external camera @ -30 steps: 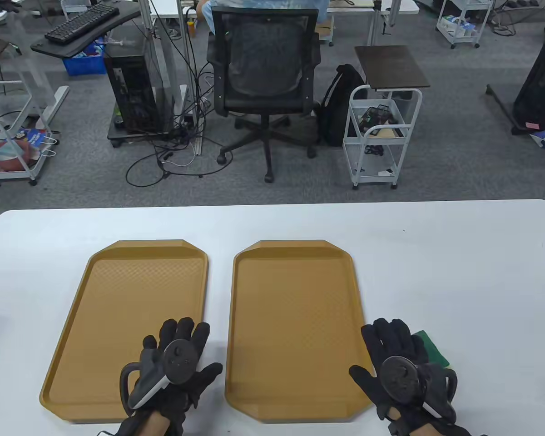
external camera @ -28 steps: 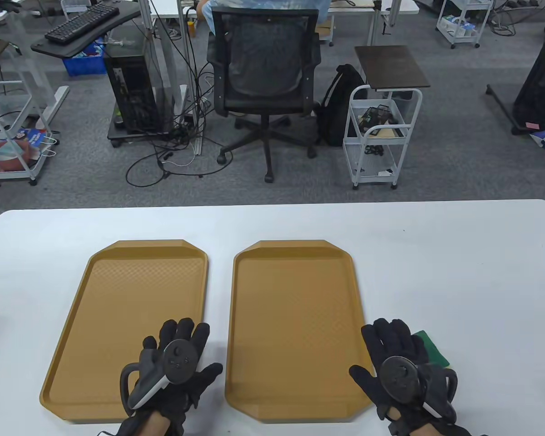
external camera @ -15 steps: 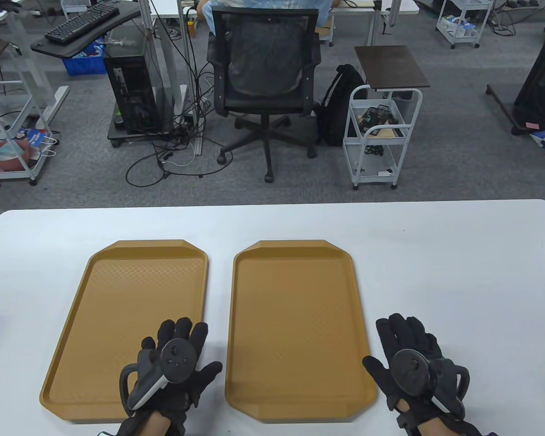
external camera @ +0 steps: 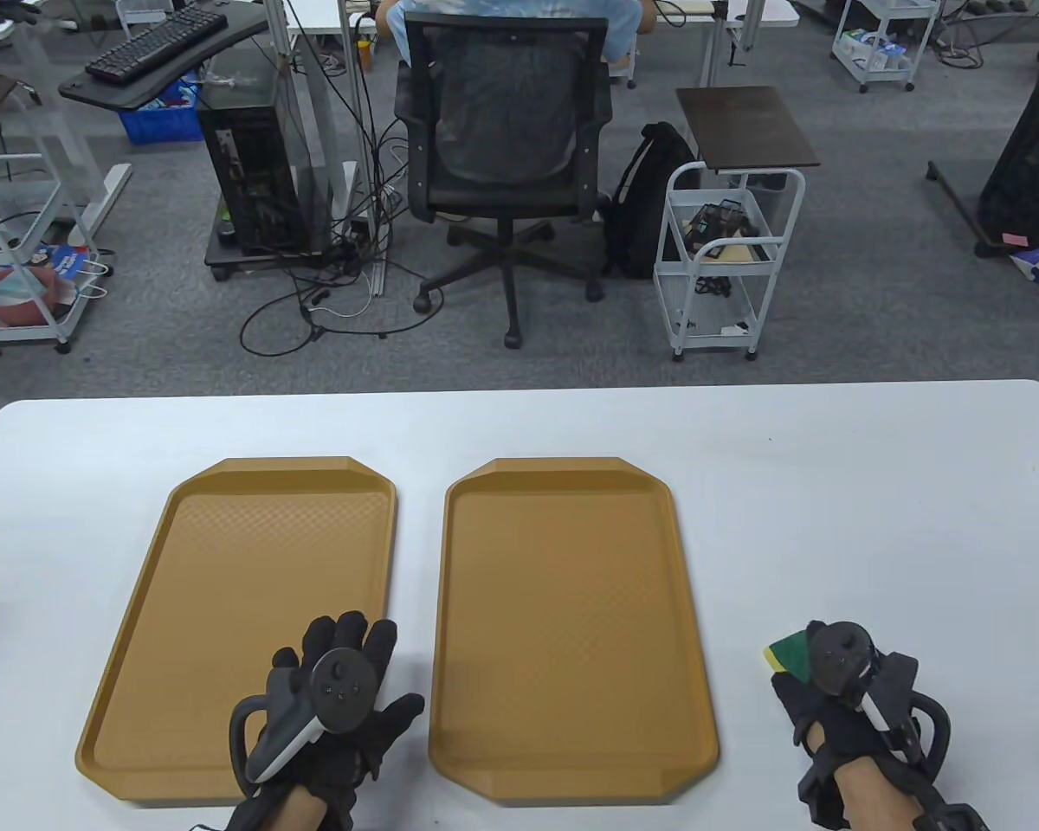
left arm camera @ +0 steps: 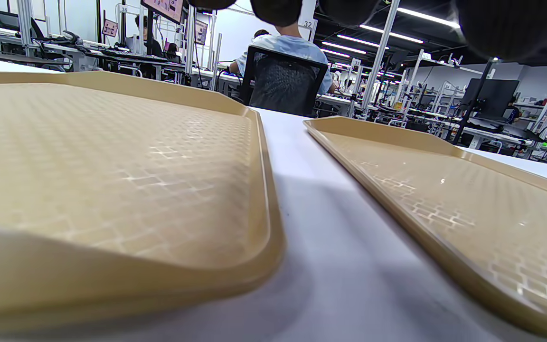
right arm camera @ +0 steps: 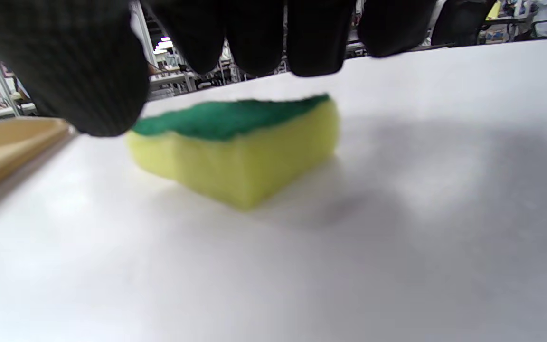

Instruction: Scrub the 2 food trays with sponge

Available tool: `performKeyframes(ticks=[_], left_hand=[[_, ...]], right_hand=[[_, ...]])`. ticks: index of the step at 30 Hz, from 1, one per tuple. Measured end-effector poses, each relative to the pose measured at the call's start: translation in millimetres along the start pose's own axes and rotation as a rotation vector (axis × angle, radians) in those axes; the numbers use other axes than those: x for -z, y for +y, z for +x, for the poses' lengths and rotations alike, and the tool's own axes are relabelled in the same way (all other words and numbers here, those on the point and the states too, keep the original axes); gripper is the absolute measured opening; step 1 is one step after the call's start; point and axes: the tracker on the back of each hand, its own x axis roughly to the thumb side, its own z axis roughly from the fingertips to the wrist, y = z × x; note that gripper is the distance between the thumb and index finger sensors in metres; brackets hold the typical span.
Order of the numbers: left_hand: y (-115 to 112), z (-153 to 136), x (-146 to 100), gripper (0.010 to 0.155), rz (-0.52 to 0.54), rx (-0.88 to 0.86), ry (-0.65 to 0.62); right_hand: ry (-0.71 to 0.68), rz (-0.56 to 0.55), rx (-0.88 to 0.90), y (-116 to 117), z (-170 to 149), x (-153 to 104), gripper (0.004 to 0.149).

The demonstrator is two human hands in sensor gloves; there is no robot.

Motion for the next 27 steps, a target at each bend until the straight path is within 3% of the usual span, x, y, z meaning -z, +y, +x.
performKeyframes(ticks=[11,18,27], left_hand=[[-5,3,2,0.085,-0.031,0.023,0.004],[-12,15,19,0.080,-0.142,-0.107,0.122],[-29,30,54,0.068,-0.236,-0.137,0.239]], right_hand=[[-0.010,0.015,0.008,3,1,4,0.077],[-0.301,-0.008,0.074,-12,42,-26,0.075],[-0.548,0.059,0.015,12,98,-64,0.072]])
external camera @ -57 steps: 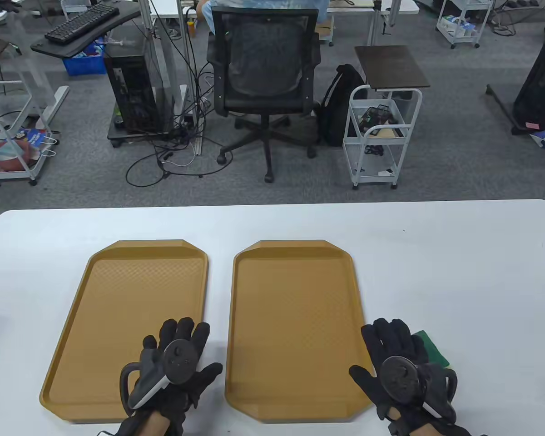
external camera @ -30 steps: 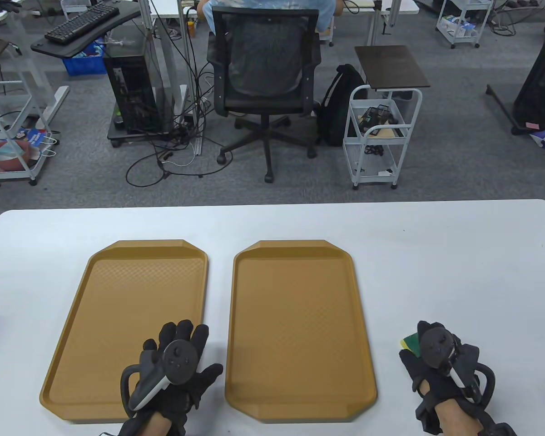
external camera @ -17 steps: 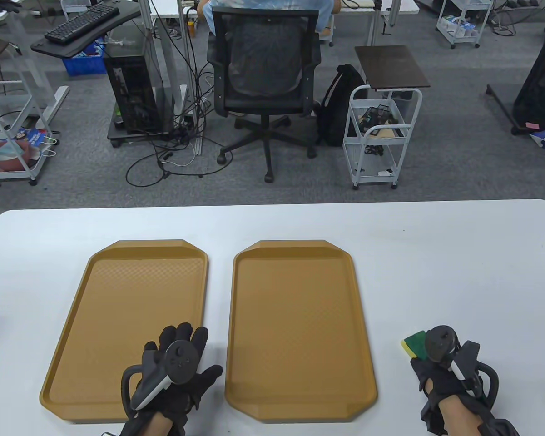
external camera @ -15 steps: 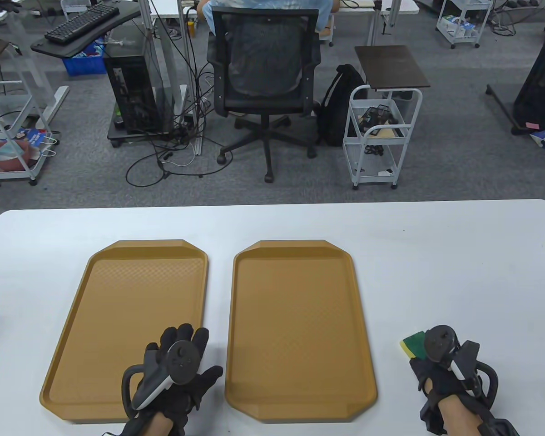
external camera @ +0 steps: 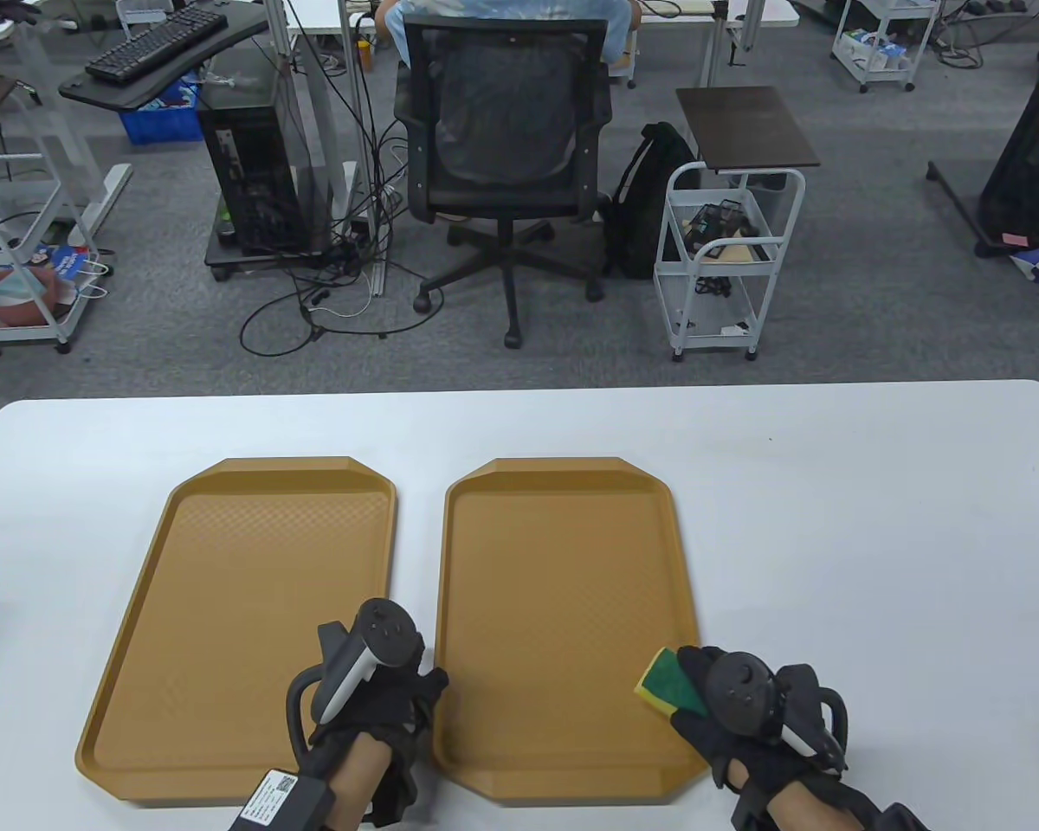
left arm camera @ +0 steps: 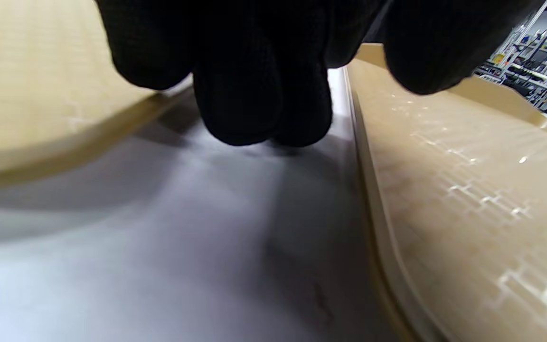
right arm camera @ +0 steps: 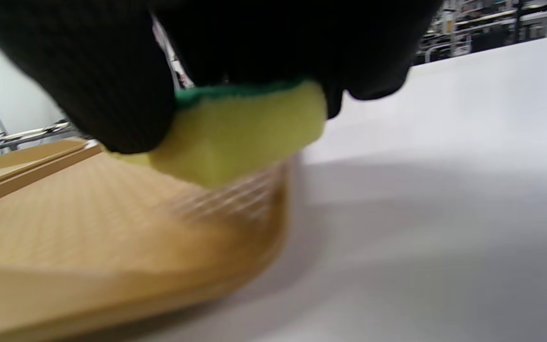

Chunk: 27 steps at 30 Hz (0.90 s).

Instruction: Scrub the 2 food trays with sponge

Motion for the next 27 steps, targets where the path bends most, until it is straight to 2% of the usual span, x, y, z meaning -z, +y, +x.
performKeyframes(ticks=[5,7,17,19,22,27], left_hand=[[-4,11,7,0.064,0.040,0.164,-0.017],[-4,12,8,0.063,0.038,0.144,-0.025],[-6,24,22,0.068,-0.123,0.210,-0.059],[-5,22,26,0.070,-0.154,0.180,-0.067],[-4,17,29,0.070,-0.190,0.132,-0.078],[-4,18,28,0.070,-0.180,0.146,-0.080]], right_hand=[[-0.050,0.051,-0.054,13,15,0,0.069],[-0.062,0.072,-0.106,18,17,-1,0.067],[-0.089,0.163,-0.150,12,17,-2,0.058],[-0.131,0.134,-0.183,12,18,-4,0.063],[-0.158,0.100,-0.300,17,21,-5,0.062],[-0.151,0.085,-0.318,18,22,3,0.060]])
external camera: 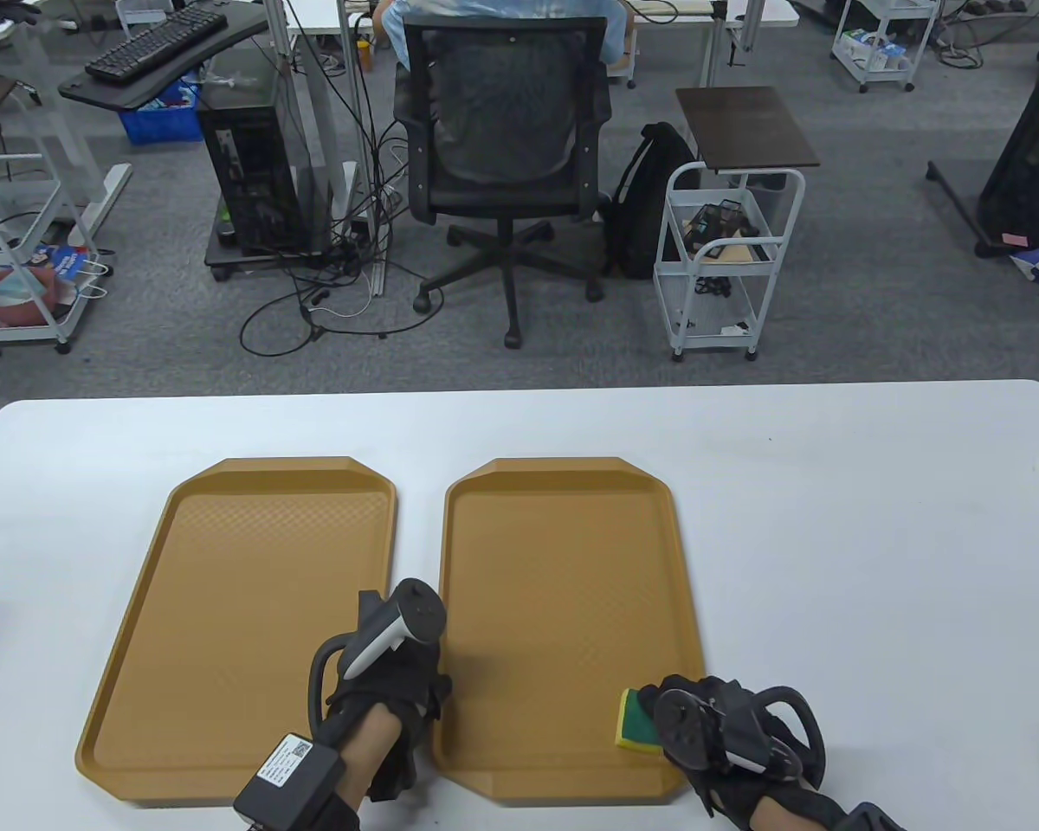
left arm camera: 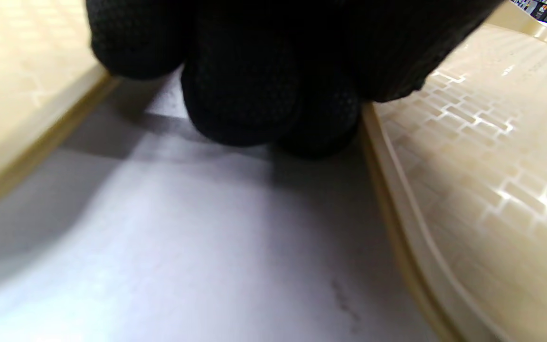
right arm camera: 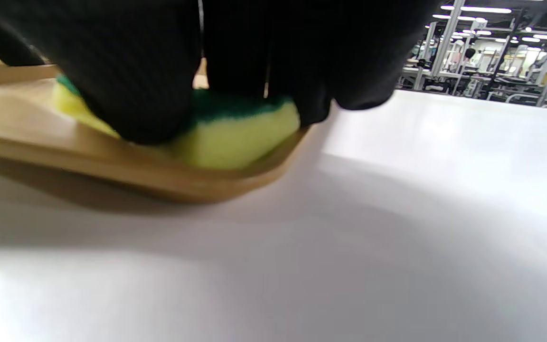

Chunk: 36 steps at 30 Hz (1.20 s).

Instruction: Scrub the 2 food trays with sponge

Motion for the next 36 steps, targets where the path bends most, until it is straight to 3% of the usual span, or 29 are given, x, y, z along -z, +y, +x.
performKeyframes(ticks=[6,18,27,36], left_hand=[[1,-2,1,0.069,-0.011,-0.018,-0.004],[1,-4,3,0.069,-0.021,-0.034,-0.013],[1,-5,3,0.069,-0.022,-0.039,-0.014],[1,-6,4,0.069,-0.024,-0.036,-0.019]], right_hand=[[0.054,-0.008,0.023,-2,-9,26,0.059],[0.295,-0.047,0.072,-10,-33,125,0.058],[0.477,-0.044,0.155,-14,-47,182,0.058],[0.643,-0.069,0.255,-14,-56,210,0.062]])
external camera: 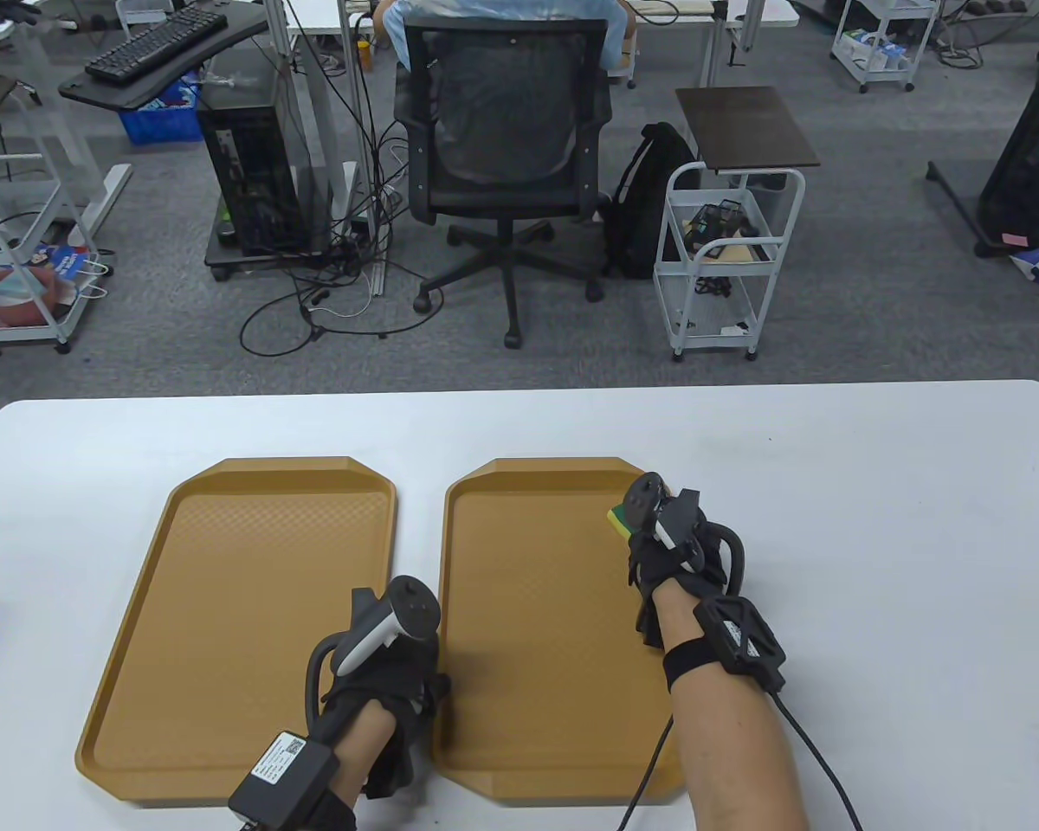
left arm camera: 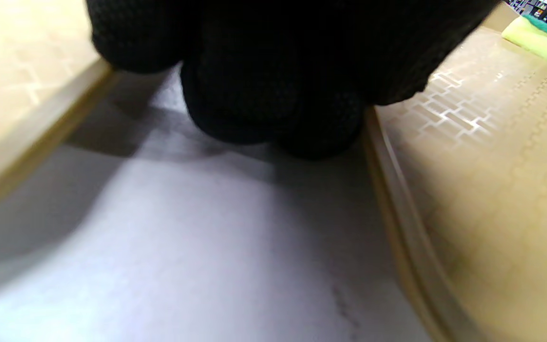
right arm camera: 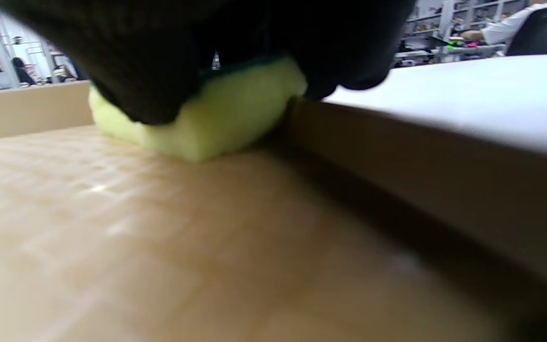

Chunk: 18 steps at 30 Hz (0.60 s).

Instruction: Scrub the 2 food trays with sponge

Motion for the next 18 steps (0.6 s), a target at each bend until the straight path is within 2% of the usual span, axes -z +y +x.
performKeyframes(ticks=[6,10,14,18], left_hand=[[0,0,0,0.069,0.003,0.004,0.000],[0,0,0,0.069,0.001,0.001,0.000],[0,0,0,0.069,-0.001,-0.001,-0.002],[0,0,0,0.069,-0.003,-0.004,-0.003]], right_hand=[[0.096,-0.035,0.080,3,2,10,0.063],[0.136,-0.067,0.083,4,14,10,0.063],[0.068,-0.044,0.142,7,34,6,0.062],[-0.045,0.045,0.176,17,60,-3,0.067]])
